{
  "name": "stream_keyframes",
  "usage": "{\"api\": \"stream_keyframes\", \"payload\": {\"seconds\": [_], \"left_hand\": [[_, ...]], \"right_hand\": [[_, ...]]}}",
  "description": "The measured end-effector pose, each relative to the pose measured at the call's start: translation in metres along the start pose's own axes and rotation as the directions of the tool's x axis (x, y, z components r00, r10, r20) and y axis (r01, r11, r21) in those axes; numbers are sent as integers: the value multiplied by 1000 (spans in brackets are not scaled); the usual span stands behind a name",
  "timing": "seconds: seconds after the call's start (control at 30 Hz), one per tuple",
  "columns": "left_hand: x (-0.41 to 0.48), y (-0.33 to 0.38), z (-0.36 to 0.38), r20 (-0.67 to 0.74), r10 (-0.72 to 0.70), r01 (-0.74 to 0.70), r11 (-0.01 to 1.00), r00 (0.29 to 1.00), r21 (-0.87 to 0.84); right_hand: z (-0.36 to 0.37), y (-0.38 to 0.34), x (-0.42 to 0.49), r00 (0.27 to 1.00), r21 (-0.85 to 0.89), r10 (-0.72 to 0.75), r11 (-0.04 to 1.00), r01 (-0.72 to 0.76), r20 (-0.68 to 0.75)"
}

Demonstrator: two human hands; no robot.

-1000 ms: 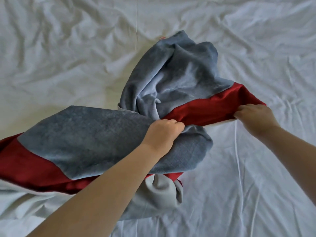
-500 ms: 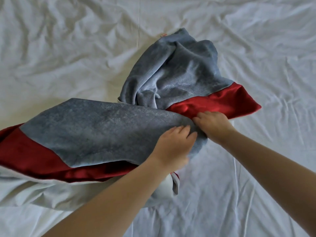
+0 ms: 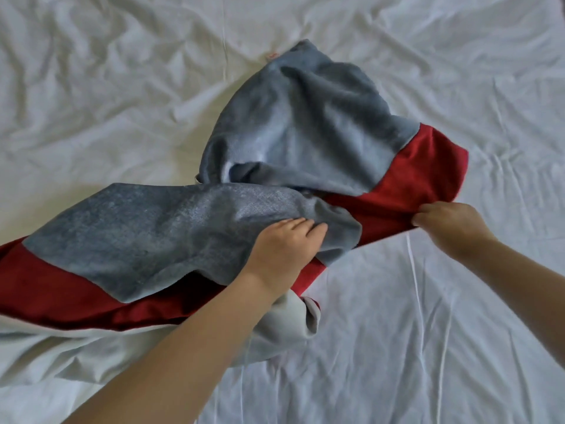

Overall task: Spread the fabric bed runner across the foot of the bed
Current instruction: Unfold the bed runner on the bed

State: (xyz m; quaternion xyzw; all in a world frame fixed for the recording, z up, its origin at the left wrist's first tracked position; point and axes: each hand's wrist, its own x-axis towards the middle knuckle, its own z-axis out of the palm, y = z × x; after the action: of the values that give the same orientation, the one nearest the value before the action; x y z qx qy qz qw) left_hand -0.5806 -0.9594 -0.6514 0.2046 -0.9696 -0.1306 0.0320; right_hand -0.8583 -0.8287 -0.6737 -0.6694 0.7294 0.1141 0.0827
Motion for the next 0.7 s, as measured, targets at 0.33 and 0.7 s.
{"api": "stream_keyframes", "payload": {"seconds": [0.33,0.7], "left_hand": [[10,6,4,130,-104,114,991,986,-70],[4,91,36,187,91,-45,970,978,-238]], "right_hand": [[-7,26,-48,968,-186,220,963,-195,123],[-6,-17,-56,986,-143,65,989,-44,150]]}}
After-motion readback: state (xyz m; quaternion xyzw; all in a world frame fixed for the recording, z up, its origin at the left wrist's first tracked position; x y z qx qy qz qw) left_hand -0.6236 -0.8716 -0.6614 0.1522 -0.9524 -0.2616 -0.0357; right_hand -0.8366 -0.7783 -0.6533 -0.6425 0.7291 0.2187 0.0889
